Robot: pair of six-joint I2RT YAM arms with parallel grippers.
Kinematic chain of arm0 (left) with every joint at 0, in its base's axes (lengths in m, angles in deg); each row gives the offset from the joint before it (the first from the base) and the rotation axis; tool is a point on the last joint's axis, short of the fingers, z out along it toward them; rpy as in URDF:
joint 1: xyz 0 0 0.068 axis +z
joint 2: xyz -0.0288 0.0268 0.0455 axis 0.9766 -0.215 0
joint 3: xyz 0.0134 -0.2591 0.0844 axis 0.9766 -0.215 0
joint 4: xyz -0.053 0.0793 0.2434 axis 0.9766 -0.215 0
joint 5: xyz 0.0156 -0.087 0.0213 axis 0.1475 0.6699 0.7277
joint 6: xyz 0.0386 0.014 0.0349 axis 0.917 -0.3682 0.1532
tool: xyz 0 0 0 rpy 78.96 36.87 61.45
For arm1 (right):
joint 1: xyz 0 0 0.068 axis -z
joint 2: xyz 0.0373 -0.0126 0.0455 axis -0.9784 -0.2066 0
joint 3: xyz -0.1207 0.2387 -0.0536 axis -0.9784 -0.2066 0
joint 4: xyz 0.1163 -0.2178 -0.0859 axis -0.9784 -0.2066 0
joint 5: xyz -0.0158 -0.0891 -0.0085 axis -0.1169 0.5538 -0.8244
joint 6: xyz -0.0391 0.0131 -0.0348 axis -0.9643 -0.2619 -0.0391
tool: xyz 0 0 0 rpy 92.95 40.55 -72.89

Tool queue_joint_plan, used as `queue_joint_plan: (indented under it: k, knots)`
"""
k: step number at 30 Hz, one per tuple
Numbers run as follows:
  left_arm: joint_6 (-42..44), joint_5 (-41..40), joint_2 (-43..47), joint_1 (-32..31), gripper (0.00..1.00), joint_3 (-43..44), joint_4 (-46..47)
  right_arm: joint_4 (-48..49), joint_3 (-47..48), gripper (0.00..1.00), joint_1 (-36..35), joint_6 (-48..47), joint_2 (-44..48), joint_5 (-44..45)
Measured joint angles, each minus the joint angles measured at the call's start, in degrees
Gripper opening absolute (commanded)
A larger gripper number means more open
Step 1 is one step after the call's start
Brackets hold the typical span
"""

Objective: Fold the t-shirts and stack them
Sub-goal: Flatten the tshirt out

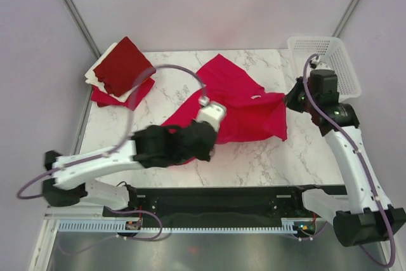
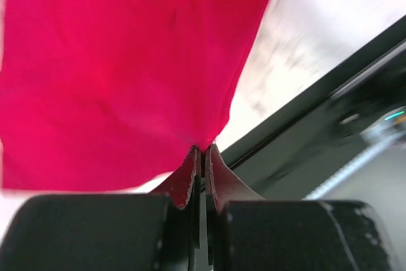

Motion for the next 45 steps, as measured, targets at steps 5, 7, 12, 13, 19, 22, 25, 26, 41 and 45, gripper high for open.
queue_joint_plan:
  k: [5, 7, 12, 13, 19, 22, 25, 26, 41, 45]
  knots:
    - [2.5, -4.9, 17.1, 0.0, 0.02, 17.1, -5.8, -3.5, 16.2, 0.00, 0.0, 1.0, 6.0, -1.2]
    - [5.1, -6.0, 22.1, 0.0, 0.02, 23.3, -7.8, -4.5, 23.1, 0.00, 0.0, 1.0, 9.0, -1.0]
    - [12.0, -6.6, 27.1, 0.0, 0.02, 37.2, -10.0, -4.7, 37.2, 0.00, 0.0, 0.3, 19.2, 4.4]
    - [13.0, -6.4, 27.1, 0.0, 0.02, 38.3, -10.1, -4.8, 39.5, 0.00, 0.0, -0.1, 21.4, 5.9]
    - [18.5, -4.1, 24.9, 0.0, 0.02, 40.0, -12.2, -2.2, 47.5, 0.00, -0.4, -2.8, 30.9, 14.1]
    - [20.6, -5.1, 22.4, 0.0, 0.02, 40.0, -13.1, -1.7, 47.0, 0.00, -1.0, -4.2, 31.8, 17.0]
    - [22.8, -9.4, 20.5, 0.0, 0.02, 38.1, -13.0, 0.5, 41.7, 0.00, -1.6, -5.0, 31.4, 18.0]
    - [23.7, -11.8, 19.9, 0.0, 0.02, 36.6, -12.7, 1.6, 39.5, 0.00, -1.8, -5.2, 30.9, 18.3]
    - [33.6, 6.6, -17.2, 54.0, 0.43, 36.6, 0.0, 16.8, 48.1, 0.97, -1.8, -4.0, -35.8, 20.7]
    - [29.9, 14.0, -42.2, 64.9, 1.00, 60.8, -3.9, 4.5, 86.5, 0.98, -1.8, -3.1, -72.1, 20.4]
